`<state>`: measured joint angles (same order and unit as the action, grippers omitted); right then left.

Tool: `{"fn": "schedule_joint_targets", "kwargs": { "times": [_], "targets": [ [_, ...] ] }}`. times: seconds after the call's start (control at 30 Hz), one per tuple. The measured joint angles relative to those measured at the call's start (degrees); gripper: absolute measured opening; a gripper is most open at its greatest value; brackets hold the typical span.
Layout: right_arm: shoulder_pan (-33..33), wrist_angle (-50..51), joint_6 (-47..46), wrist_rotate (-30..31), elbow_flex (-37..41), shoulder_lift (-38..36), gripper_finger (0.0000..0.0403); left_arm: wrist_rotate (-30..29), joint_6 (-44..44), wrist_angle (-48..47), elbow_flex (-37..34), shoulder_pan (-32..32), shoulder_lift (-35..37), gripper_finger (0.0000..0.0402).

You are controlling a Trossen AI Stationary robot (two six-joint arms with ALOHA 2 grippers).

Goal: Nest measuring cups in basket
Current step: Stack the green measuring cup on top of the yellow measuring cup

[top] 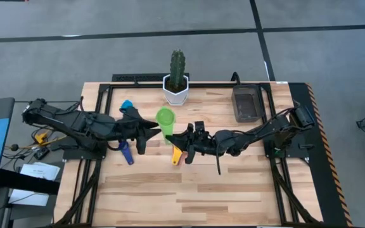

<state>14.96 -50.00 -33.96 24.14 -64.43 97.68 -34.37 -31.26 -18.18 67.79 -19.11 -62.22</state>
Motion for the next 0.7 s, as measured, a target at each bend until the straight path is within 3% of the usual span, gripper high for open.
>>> {"fn": "schedule_joint_targets", "kwargs": {
  "times": [0.17, 0.7],
  "targets": [
    [-0.11, 0.03, 0.18, -1.06, 0.01, 0.01, 0.0007, 0.25, 1.65, 0.57, 0.0, 0.1, 0.0, 0.0127],
    [-0.3, -3.19, 2.92, -5.01, 0.12, -0.27, 0.0008, 10.3, 1.14, 2.76, 0.04, 0.5, 0.91, 0.0158]
  ]
}}
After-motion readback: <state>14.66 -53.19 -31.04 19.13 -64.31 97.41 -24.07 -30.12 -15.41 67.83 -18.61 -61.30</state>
